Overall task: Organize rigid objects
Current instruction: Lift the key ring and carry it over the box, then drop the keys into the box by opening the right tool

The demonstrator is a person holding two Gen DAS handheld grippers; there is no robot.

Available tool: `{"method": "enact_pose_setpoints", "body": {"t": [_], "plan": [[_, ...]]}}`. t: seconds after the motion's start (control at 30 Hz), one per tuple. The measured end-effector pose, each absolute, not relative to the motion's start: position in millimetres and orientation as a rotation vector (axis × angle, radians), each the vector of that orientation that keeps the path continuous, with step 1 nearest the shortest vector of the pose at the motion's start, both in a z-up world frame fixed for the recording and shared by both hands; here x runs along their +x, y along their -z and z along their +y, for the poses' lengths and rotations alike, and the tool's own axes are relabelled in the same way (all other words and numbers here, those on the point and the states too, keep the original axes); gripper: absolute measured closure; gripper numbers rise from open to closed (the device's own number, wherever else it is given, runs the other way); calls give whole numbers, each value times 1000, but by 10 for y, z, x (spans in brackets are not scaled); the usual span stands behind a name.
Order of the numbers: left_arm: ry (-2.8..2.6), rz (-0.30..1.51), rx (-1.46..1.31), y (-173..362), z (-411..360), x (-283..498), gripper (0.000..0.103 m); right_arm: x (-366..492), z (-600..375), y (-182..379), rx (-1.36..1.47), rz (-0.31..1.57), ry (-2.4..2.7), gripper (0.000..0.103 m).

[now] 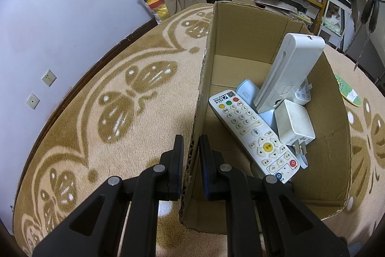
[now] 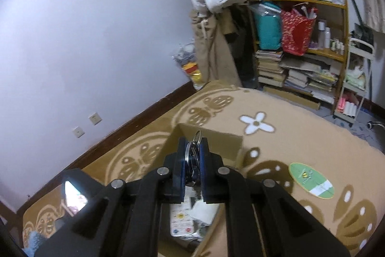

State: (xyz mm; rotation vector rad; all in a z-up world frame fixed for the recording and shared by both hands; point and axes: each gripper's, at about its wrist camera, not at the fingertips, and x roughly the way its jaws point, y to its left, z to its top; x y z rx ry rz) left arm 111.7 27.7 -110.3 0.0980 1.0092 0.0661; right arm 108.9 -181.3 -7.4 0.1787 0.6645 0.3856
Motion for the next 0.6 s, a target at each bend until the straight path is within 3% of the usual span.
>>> {"method": "enact_pose_setpoints", "body": {"t": [0.6], "plan": [[-67, 1012, 99, 1123, 313, 1125, 89, 1146, -1677, 317, 165, 759, -494, 91]]}}
